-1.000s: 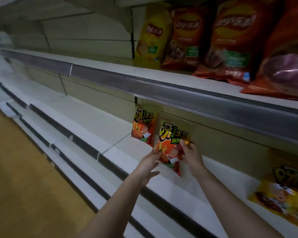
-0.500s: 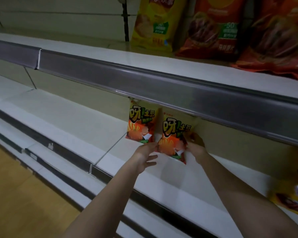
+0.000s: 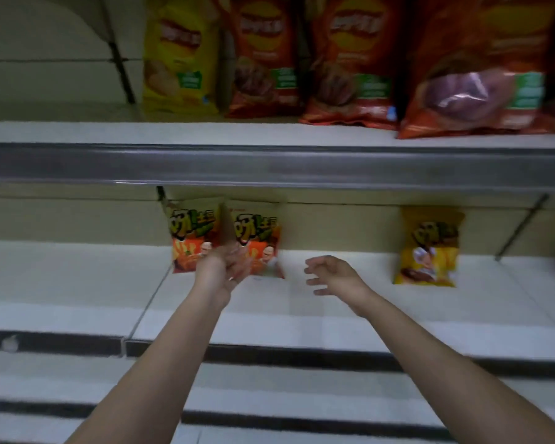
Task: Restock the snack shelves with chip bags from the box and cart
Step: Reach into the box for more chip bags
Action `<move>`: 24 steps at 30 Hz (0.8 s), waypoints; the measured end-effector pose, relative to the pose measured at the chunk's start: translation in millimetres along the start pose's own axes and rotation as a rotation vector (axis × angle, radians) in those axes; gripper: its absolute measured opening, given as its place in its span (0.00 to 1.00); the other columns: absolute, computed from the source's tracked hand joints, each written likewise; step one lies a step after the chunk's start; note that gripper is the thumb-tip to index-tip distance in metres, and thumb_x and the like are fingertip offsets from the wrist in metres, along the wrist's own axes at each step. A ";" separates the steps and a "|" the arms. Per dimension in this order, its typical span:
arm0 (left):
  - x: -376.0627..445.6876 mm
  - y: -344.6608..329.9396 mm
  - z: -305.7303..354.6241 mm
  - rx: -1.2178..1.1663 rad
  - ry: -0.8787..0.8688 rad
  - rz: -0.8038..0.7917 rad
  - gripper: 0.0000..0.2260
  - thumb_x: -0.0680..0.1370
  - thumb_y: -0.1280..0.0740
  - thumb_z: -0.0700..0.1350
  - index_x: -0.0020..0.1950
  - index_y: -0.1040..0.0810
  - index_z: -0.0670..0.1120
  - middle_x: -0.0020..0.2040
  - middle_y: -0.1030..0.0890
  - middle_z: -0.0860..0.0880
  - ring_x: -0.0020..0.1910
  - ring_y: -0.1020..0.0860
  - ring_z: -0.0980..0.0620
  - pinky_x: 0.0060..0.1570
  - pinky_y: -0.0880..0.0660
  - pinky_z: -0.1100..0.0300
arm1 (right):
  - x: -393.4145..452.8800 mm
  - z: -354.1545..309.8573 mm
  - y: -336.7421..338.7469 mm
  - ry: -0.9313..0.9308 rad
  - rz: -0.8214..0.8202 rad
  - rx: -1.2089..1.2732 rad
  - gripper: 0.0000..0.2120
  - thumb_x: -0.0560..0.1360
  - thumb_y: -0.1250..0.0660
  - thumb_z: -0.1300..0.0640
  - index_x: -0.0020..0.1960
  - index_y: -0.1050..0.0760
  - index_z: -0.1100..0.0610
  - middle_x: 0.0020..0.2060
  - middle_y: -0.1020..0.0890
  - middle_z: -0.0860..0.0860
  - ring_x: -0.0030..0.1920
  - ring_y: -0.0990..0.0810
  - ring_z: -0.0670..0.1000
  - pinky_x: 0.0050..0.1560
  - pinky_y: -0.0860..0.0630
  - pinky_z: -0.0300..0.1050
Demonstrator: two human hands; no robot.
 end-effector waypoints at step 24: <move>-451.0 -539.9 -348.6 0.281 0.617 -1.197 0.06 0.80 0.41 0.40 0.47 0.24 0.43 0.42 0.18 0.45 0.40 0.21 0.47 0.41 0.23 0.57 | -570.0 105.4 486.8 0.006 1.235 0.259 0.10 0.81 0.38 0.61 0.59 0.22 0.59 0.53 0.17 0.55 0.45 0.16 0.50 0.43 0.18 0.42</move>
Point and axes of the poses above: each hand's wrist, its own x-axis towards the middle knuckle, its own y-axis out of the back of the hand, z = x × y, the point moved 7 cm from there along x, towards the middle knuckle
